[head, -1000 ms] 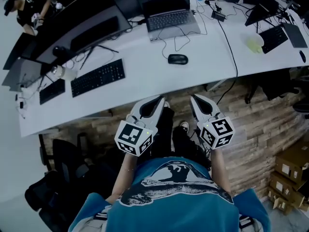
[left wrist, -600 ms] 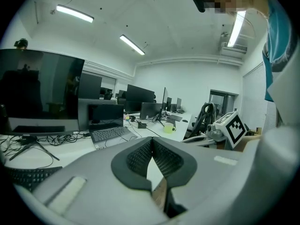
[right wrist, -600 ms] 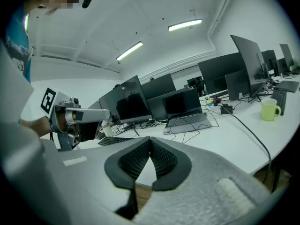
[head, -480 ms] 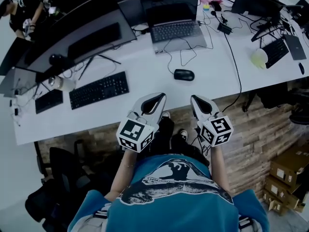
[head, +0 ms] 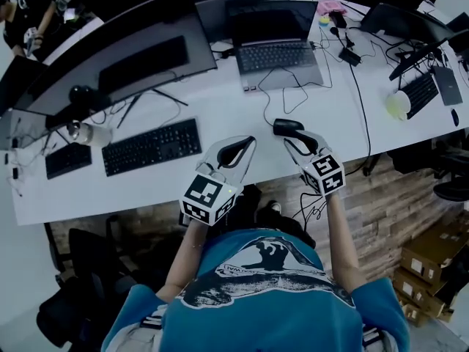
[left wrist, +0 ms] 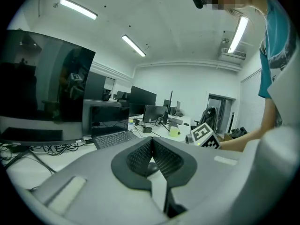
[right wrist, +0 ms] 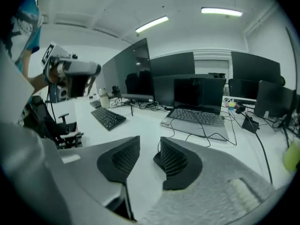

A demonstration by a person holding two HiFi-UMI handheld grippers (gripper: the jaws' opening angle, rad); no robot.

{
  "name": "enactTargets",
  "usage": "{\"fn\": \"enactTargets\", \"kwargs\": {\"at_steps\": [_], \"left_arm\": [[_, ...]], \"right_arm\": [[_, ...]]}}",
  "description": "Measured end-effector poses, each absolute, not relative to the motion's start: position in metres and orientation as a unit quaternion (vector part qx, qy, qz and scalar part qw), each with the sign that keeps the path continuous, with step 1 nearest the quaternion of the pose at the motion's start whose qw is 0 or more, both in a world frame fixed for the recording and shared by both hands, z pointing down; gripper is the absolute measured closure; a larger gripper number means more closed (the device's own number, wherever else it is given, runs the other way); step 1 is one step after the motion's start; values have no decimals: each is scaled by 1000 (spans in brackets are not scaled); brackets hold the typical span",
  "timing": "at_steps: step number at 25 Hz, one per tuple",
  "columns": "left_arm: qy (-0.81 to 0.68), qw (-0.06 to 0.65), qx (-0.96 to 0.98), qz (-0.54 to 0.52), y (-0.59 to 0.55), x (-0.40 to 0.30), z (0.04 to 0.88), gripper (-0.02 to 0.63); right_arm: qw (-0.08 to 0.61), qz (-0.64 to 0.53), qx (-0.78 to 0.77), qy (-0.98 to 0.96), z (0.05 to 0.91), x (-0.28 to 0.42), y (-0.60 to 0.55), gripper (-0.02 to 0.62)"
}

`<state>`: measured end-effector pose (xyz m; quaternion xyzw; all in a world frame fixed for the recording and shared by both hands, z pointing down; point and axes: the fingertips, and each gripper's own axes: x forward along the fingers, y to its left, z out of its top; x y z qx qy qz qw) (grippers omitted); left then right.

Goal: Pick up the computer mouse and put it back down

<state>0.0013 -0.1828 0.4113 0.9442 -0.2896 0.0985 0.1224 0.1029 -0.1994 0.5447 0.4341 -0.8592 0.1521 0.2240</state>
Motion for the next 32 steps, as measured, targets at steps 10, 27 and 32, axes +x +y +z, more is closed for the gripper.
{"fn": "enactTargets", "kwargs": {"at_steps": [10, 27, 32], "left_arm": [[-259, 129, 951, 112, -186, 3, 422, 588], [-343, 146, 921, 113, -196, 11, 424, 588], [-351, 144, 918, 114, -196, 13, 424, 588]], "right_arm": [[361, 173, 350, -847, 621, 121, -237, 301], [453, 169, 245, -840, 673, 126, -244, 268], [437, 170, 262, -844, 674, 128, -242, 276]]}}
